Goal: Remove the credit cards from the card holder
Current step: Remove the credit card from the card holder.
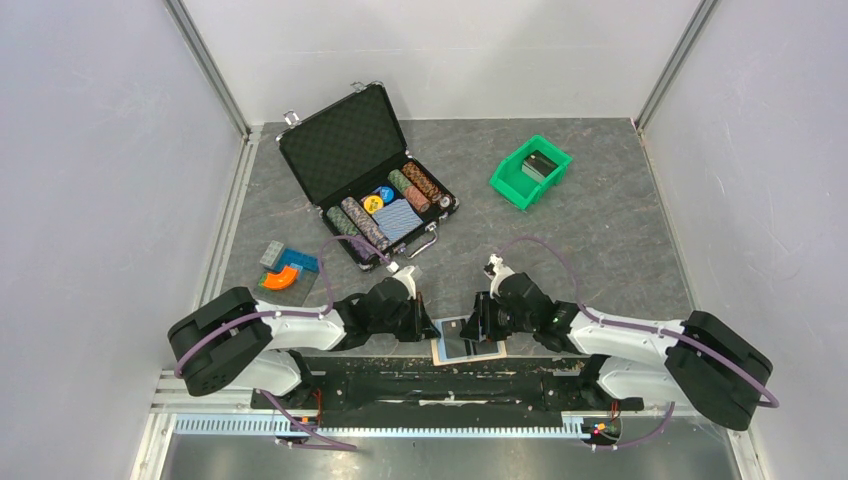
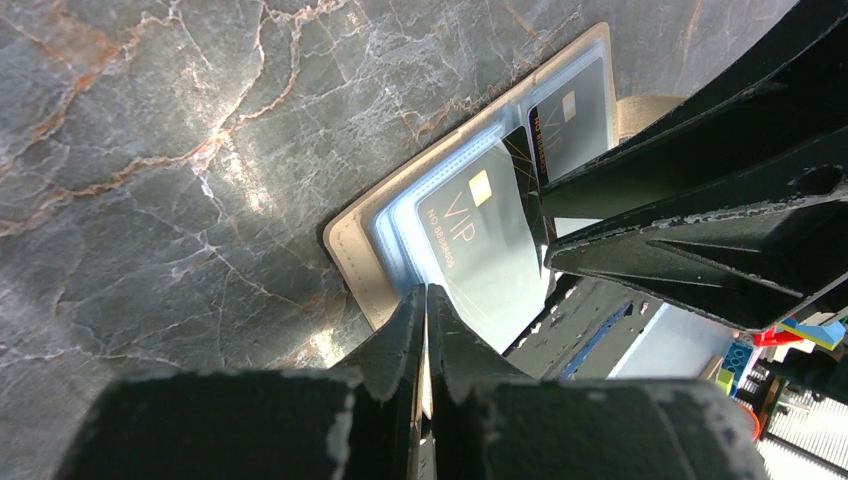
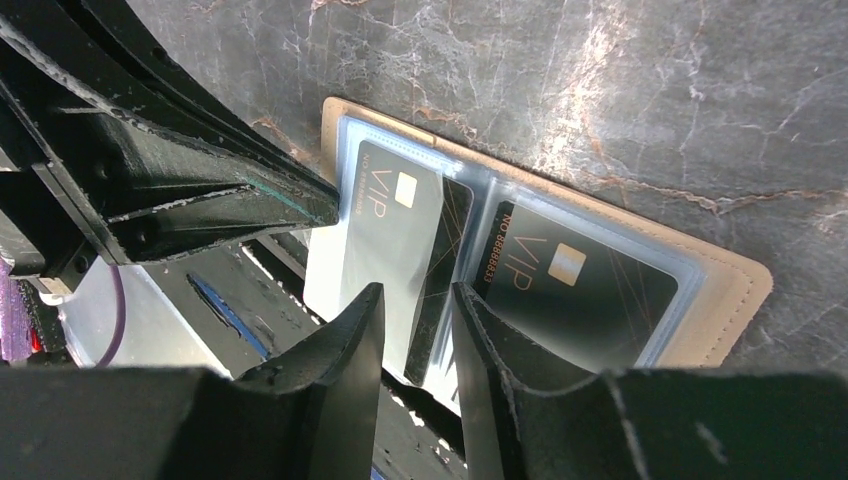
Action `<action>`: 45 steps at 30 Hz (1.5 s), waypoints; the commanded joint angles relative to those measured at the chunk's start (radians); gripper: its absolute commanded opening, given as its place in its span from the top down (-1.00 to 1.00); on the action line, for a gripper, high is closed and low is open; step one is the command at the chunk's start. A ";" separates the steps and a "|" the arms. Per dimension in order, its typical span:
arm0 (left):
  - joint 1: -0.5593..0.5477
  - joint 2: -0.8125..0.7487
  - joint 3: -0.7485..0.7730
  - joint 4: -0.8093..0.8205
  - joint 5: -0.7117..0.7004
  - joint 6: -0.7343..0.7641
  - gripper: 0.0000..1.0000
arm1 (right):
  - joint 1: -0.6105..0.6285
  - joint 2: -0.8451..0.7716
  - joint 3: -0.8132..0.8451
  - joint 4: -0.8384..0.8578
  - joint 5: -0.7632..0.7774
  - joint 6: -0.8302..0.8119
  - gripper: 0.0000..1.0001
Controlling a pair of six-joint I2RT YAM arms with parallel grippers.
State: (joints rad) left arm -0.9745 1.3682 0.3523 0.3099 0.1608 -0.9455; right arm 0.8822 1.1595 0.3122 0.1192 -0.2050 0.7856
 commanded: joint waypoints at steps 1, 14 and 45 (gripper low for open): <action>-0.001 0.021 -0.021 -0.020 -0.021 -0.001 0.83 | 0.010 0.017 -0.006 0.030 -0.010 0.019 0.34; -0.001 0.030 -0.023 -0.001 -0.015 -0.006 0.83 | 0.011 0.031 -0.014 0.030 -0.007 0.080 0.24; 0.000 0.068 -0.036 0.009 -0.048 -0.001 0.85 | -0.038 -0.077 -0.179 0.330 -0.124 0.069 1.00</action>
State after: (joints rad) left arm -0.9745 1.3975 0.3370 0.3820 0.1646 -0.9463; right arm 0.8463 1.1000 0.1501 0.3618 -0.2855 0.8738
